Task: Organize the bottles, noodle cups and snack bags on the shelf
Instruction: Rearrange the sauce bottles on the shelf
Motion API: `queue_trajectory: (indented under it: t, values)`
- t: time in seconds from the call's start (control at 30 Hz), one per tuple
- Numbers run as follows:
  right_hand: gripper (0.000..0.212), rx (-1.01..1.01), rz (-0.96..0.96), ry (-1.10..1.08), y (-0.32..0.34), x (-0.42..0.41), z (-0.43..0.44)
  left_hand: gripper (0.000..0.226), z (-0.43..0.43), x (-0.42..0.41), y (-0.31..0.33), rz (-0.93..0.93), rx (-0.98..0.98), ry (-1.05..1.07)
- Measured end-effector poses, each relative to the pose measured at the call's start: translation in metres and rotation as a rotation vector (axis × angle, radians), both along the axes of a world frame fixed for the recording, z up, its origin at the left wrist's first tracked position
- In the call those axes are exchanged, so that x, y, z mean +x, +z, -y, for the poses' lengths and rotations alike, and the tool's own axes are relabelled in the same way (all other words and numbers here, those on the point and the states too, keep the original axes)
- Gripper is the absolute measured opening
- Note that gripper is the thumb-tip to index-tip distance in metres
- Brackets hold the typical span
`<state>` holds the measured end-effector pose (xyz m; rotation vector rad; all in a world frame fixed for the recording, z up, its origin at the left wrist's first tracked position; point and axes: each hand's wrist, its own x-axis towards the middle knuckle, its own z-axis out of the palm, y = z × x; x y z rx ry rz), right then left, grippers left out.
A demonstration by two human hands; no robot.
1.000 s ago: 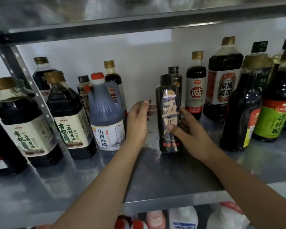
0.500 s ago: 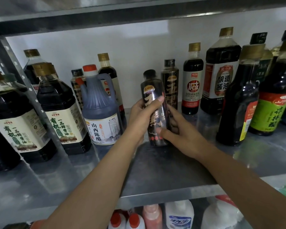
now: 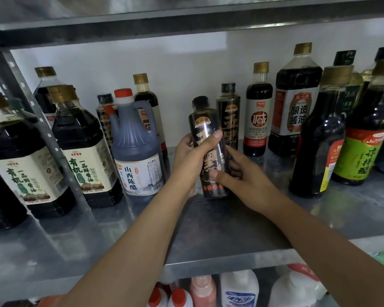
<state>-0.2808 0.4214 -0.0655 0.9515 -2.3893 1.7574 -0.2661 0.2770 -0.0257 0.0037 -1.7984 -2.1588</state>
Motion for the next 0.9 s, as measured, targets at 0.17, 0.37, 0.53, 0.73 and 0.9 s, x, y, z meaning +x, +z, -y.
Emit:
queue_trajectory:
  t: [0.17,0.37,0.53,0.73,0.9]
  values:
    - [0.062,0.006,-0.026,-0.028,-0.0009,-0.0001,0.0003,0.044,-0.0005,-0.0027,-0.001,-0.002,-0.007,-0.02]
    - [0.059,0.056,-0.079,-0.085,0.0022,0.0044,0.0001,0.042,-0.0013,-0.003,0.0,0.031,0.027,-0.079]
    - [0.057,0.094,-0.086,-0.099,0.0048,0.0058,0.0,0.047,0.0006,-0.0022,0.0023,0.048,0.126,-0.08]
    - [0.057,0.053,-0.064,-0.089,0.0021,0.0031,-0.0005,0.045,0.0054,-0.0054,-0.0007,0.051,0.124,-0.098]
    - [0.054,0.032,-0.044,-0.08,0.0009,0.0014,-0.0018,0.047,0.0043,-0.0042,-0.0004,0.06,0.101,-0.083]
